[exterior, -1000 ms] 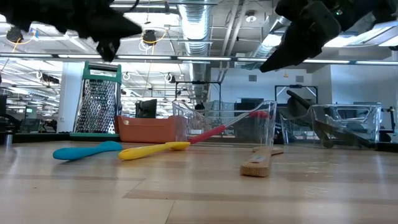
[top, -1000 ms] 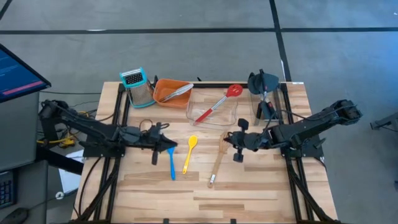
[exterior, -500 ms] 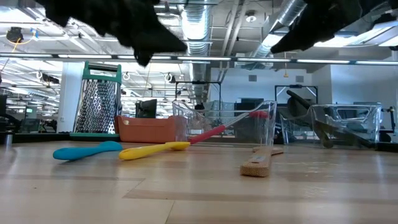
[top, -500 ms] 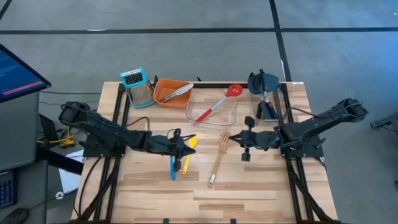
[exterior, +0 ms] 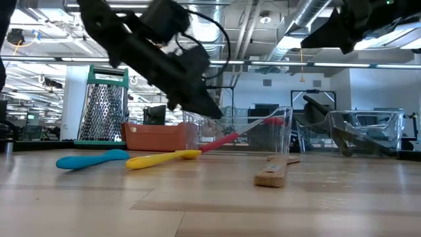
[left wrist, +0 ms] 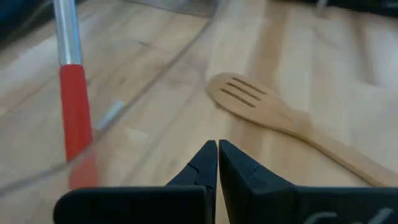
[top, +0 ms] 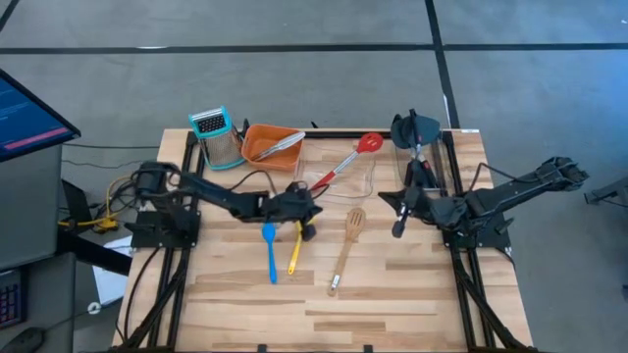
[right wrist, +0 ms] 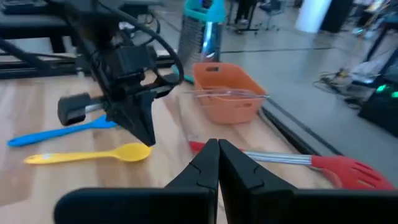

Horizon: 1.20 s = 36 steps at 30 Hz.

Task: Pick & Place Kitchen Items
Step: Adjust the left transparent bin on the table

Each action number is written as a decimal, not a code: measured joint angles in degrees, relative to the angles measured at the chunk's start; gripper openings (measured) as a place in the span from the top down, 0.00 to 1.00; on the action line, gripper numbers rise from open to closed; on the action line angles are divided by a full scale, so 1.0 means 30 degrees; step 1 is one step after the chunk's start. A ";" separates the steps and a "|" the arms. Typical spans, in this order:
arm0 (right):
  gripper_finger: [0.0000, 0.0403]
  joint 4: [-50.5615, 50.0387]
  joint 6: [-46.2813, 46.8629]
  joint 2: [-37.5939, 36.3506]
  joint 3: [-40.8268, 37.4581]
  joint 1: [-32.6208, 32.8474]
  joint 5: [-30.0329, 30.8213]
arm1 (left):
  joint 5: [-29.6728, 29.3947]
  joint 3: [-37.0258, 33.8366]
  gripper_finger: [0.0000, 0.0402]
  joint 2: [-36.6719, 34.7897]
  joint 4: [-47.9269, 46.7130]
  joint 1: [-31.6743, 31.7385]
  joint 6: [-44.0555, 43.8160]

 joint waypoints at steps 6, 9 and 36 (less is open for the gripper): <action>1.00 0.0124 -0.0245 -0.0068 -0.0139 -0.0011 0.1143 | 0.0302 0.2416 1.00 0.2242 0.0130 0.0867 0.1404; 1.00 0.0109 -0.0384 -0.0067 -0.0139 -0.0011 0.1149 | 0.0334 0.3438 1.00 0.3140 0.0083 0.0991 0.1478; 1.00 -0.0013 -0.0398 -0.0060 -0.0125 -0.0026 0.1266 | 0.4708 0.8640 1.00 0.8393 0.3481 0.2015 0.2459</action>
